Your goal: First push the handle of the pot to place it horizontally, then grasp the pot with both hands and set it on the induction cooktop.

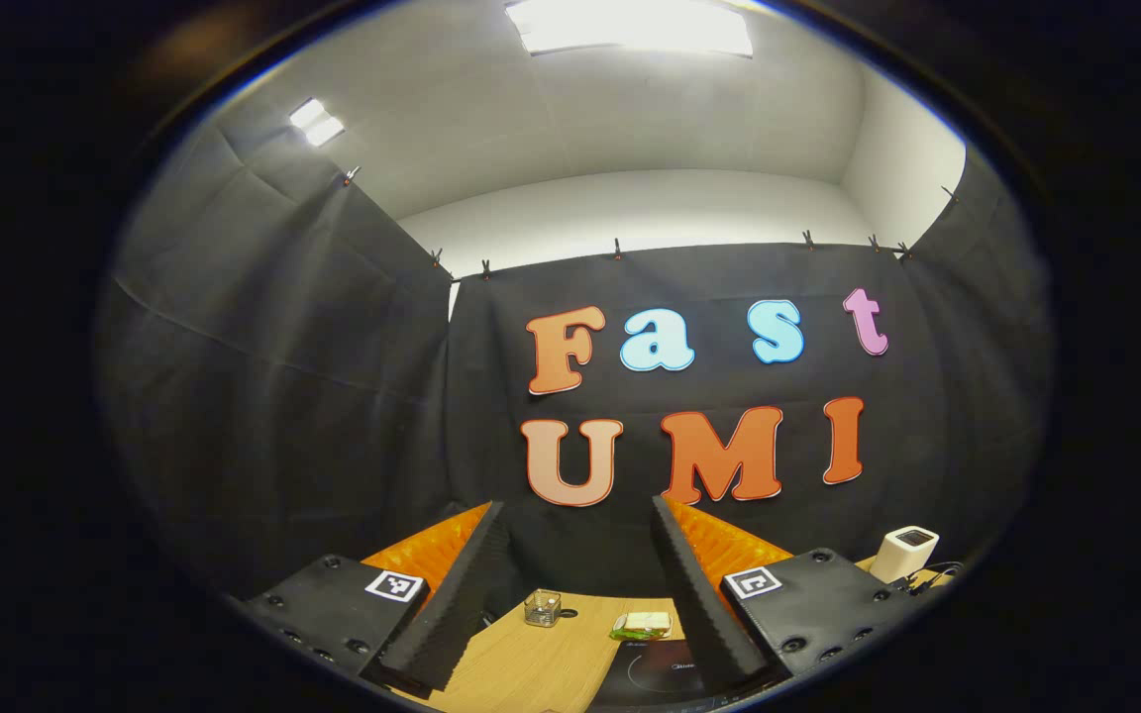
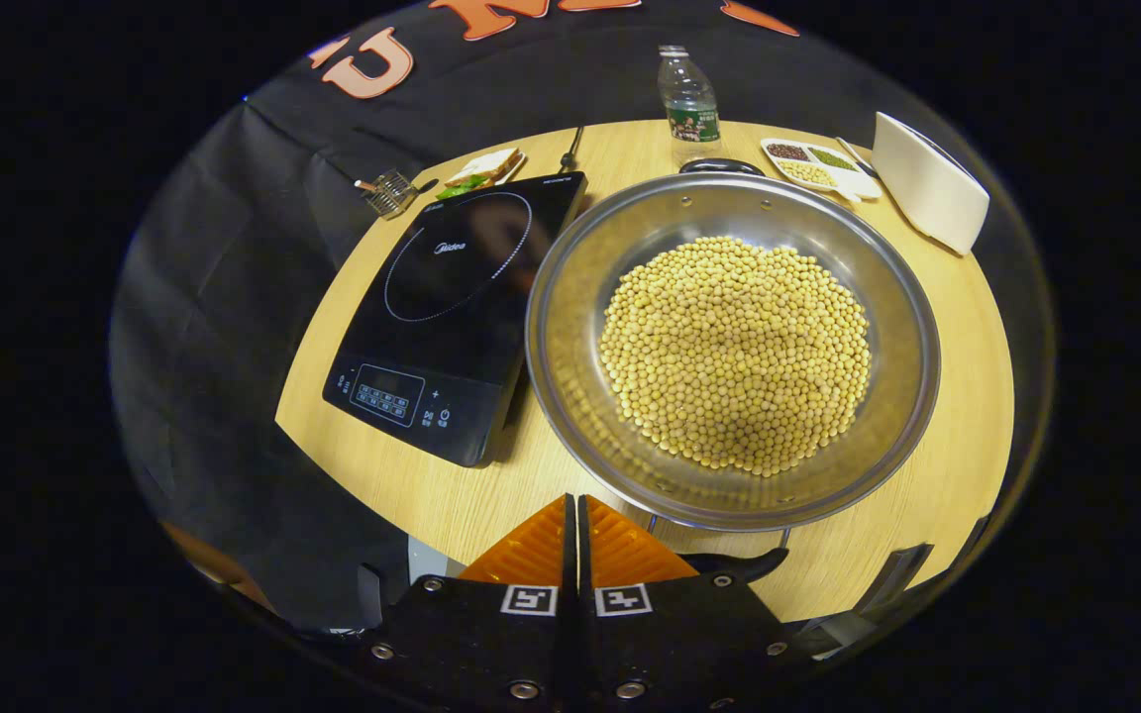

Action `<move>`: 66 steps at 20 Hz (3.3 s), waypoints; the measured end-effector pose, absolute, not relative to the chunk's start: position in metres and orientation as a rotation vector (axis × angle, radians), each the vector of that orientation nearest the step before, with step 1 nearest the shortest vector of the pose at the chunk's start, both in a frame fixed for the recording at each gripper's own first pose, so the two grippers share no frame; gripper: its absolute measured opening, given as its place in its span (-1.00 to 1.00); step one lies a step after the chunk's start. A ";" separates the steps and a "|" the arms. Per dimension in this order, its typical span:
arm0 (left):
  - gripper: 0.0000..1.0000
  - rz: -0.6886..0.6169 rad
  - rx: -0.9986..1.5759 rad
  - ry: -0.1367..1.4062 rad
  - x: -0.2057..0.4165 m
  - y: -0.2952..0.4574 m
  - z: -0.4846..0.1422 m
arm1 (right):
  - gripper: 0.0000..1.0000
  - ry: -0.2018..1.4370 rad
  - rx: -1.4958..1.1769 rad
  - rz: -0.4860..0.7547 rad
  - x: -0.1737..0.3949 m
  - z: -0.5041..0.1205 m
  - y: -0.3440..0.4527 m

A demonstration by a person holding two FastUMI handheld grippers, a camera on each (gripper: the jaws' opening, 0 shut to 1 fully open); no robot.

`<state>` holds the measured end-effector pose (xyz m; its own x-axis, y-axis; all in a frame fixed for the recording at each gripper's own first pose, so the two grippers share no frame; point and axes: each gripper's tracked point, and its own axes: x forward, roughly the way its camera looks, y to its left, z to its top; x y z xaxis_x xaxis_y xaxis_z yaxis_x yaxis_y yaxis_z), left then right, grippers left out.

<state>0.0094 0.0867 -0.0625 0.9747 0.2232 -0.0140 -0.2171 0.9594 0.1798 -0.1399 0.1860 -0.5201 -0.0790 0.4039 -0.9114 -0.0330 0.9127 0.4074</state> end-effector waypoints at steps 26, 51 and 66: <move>0.94 0.188 0.190 0.080 0.019 0.059 -0.085 | -1.00 1.633 0.369 0.105 -0.134 -0.556 0.058; 0.94 0.182 0.167 0.095 0.023 0.071 -0.102 | -1.00 1.587 0.452 -0.240 -0.075 -0.596 -0.036; 0.90 0.137 0.175 0.178 0.043 0.046 -0.149 | -1.00 1.549 0.541 -0.316 -0.029 -0.615 -0.056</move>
<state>0.0433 0.0457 -0.1490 0.9750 0.1503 -0.1634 -0.1194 0.9755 0.1849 -0.0293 -0.0561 -0.6146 0.0156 0.1418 -0.9898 0.5183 0.8453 0.1293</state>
